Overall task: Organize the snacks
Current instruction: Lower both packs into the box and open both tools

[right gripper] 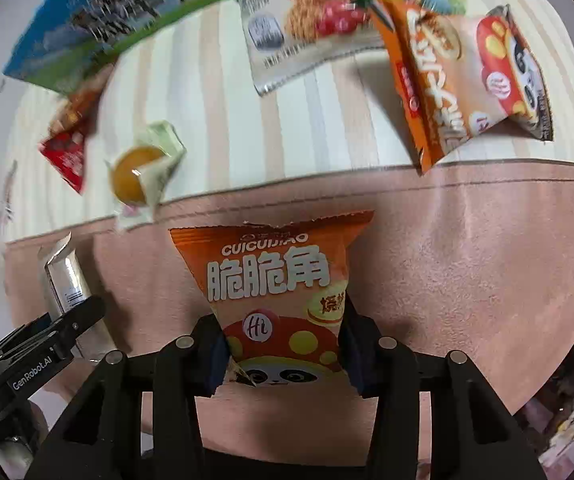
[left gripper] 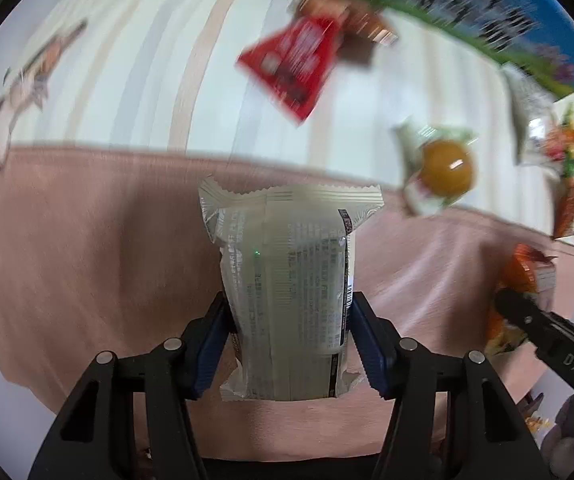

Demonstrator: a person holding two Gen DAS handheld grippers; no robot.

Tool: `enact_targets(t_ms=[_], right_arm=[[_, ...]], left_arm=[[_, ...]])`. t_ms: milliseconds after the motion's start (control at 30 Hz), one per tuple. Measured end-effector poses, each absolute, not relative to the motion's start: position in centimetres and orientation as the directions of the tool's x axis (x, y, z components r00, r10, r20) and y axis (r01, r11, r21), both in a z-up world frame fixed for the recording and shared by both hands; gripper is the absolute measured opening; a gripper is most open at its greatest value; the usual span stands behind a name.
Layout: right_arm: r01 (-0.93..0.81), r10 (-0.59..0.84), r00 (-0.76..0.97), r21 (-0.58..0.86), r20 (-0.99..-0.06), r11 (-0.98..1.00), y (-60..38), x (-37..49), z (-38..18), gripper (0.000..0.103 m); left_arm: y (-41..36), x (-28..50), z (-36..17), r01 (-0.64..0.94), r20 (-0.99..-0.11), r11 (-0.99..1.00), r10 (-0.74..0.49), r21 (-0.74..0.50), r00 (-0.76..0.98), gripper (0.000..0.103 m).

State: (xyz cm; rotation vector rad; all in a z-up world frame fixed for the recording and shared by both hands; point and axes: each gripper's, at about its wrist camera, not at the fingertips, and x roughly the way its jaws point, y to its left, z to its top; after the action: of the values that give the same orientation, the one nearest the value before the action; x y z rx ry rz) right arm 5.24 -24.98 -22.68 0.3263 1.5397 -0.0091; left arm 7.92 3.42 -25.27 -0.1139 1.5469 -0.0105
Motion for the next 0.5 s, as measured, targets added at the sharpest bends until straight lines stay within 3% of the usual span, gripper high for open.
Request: enact_targets(t_ms=[267, 500], right_arm=[[0.184, 0.319, 0.185, 0.351, -0.930, 0.918, -26.7, 7.8, -14.0, 0.049], [0.106, 0.344, 0.325, 0.395, -0.881, 0.912, -27.3, 14.2, -5.5, 0.049]], left_arm=[[1.1, 11.2, -16.3, 0.012, -0.966, 0.979, -0.205, -0.206, 0.157, 0.056], [0.8, 20.6, -7.2, 0.087, -0.920, 0.964, -0.266, -0.251, 0.289, 0.056]])
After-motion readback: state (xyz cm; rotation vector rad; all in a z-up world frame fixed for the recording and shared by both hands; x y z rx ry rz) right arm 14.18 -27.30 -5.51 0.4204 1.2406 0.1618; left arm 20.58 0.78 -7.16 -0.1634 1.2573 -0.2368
